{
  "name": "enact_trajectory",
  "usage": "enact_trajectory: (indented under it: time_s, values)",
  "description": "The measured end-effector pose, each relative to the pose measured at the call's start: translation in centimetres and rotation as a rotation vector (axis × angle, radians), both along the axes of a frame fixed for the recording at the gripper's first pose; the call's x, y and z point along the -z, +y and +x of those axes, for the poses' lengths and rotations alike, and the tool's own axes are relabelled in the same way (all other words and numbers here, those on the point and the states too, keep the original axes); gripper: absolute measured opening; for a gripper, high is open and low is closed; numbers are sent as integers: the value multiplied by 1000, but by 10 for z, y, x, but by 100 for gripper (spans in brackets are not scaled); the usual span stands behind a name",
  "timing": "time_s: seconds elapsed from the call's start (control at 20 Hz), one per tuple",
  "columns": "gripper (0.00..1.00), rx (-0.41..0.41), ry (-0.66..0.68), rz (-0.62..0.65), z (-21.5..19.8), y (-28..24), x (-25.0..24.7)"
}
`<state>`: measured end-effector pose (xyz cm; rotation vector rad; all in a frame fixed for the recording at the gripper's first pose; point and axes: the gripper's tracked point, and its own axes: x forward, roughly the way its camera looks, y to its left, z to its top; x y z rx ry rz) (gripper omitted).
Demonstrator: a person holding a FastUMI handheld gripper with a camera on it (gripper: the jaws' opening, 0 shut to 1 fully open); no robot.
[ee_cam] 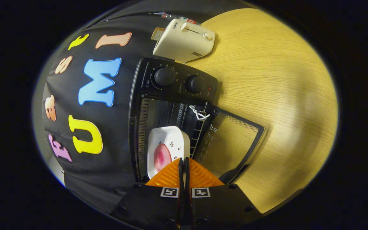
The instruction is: Open the toaster oven, put the food inside, and close the toaster oven door.
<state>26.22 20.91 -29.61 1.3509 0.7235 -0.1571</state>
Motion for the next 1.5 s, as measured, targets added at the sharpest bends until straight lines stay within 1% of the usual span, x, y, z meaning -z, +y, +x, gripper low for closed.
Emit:
enact_trajectory:
  time_s: [0.2,0.45,0.6,0.8,0.95,1.05,1.15,1.2,1.3,1.4,1.45,1.5]
  values:
    - [2,59,23,18,19,5,11]
    - [2,161,31,1,43,6,21]
    - [3,197,38,13,57,11,25]
    - [2,248,44,-7,71,12,32]
    - [3,269,40,25,79,18,34]
    - [9,273,24,21,82,22,30]
    - [7,268,-4,8,85,25,24]
    - [19,240,-6,8,83,29,22]
    - [48,188,-15,7,79,37,17]
    - [83,153,-19,-22,72,37,13]
    - [93,137,-24,-41,68,37,10]
    - [97,117,-28,-66,63,35,7]
